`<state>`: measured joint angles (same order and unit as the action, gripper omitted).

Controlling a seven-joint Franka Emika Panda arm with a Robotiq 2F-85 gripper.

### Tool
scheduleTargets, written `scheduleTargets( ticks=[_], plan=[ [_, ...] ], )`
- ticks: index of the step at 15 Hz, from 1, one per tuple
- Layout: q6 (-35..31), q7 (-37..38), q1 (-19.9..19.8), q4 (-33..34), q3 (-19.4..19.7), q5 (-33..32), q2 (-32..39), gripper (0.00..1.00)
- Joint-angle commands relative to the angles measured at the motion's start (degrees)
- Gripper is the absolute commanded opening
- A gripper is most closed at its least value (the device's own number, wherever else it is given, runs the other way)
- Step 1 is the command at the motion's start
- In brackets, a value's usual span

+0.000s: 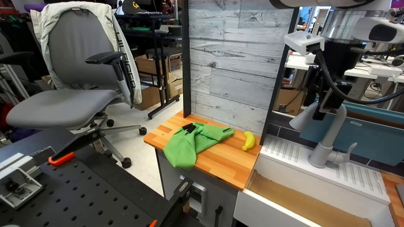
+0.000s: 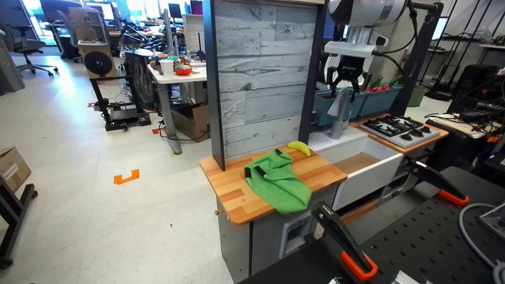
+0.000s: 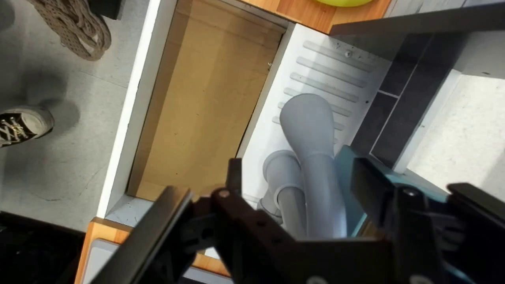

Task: Move the tap

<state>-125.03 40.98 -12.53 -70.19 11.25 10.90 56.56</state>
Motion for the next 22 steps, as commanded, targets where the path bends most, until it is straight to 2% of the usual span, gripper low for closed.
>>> scheduleTargets(
  ticks=[1, 5, 7, 8, 17, 22],
  plan=[
    [-0.9, 0.0, -0.5, 4.0, 0.6, -0.4, 2.9, 0.42],
    [-1.4, -1.9, -0.6, 4.2, 1.4, -1.8, 3.5, 0.12],
    [-0.8, -4.1, -0.8, 4.8, 1.6, -2.6, 3.5, 0.02],
    [-0.6, -5.5, -0.9, 4.8, 1.7, -2.9, 3.5, 0.06],
    [3.9, -22.5, -1.1, 6.5, 3.7, -9.6, 3.8, 0.06],
    [7.2, -32.7, -2.5, 7.2, 3.9, -12.6, 3.5, 0.06]
  ],
)
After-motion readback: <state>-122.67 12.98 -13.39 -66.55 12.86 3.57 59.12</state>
